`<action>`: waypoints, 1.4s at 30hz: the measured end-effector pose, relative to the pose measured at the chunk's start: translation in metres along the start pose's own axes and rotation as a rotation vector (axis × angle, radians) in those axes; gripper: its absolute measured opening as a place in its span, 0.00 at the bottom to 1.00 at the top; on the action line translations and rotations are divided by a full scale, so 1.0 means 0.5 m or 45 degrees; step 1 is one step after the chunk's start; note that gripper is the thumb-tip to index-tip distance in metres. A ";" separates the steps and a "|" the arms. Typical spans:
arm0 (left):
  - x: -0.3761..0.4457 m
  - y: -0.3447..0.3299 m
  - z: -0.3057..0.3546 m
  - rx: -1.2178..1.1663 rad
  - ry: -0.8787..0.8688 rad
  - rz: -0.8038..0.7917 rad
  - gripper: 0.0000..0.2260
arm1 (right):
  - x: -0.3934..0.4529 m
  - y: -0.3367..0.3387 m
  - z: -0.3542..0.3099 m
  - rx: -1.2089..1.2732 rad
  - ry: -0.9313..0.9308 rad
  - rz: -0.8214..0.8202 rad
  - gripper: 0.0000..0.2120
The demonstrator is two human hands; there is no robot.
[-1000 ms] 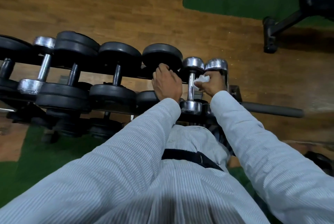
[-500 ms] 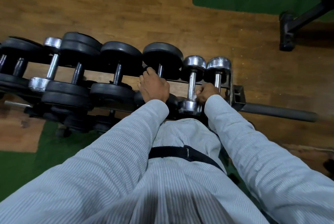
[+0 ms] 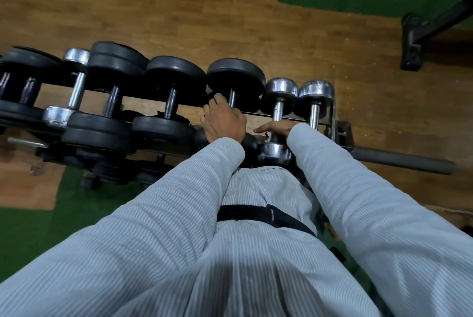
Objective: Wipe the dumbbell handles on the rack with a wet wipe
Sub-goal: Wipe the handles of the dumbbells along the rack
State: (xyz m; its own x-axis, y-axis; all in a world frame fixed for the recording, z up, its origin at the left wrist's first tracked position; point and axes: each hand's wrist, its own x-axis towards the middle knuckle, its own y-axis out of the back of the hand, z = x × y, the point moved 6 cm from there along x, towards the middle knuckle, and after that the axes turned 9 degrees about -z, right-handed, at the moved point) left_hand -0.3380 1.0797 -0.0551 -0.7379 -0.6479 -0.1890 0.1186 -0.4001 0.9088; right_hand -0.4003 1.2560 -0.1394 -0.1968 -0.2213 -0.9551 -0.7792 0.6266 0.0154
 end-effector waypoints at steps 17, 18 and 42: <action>0.000 0.000 -0.006 -0.021 -0.049 0.031 0.10 | -0.022 0.083 -0.012 0.222 0.448 0.990 0.26; 0.000 0.000 -0.007 -0.021 -0.052 0.035 0.10 | -0.023 0.094 -0.021 0.286 0.468 1.014 0.23; 0.007 -0.010 0.003 0.072 -0.081 -0.006 0.12 | 0.043 0.049 -0.044 1.187 0.291 0.108 0.10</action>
State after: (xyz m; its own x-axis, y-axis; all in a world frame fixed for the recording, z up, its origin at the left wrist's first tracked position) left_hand -0.3421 1.0802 -0.0599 -0.7795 -0.6027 -0.1708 0.0787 -0.3647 0.9278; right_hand -0.4364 1.2501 -0.1529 -0.4184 -0.2265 -0.8795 0.0093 0.9673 -0.2536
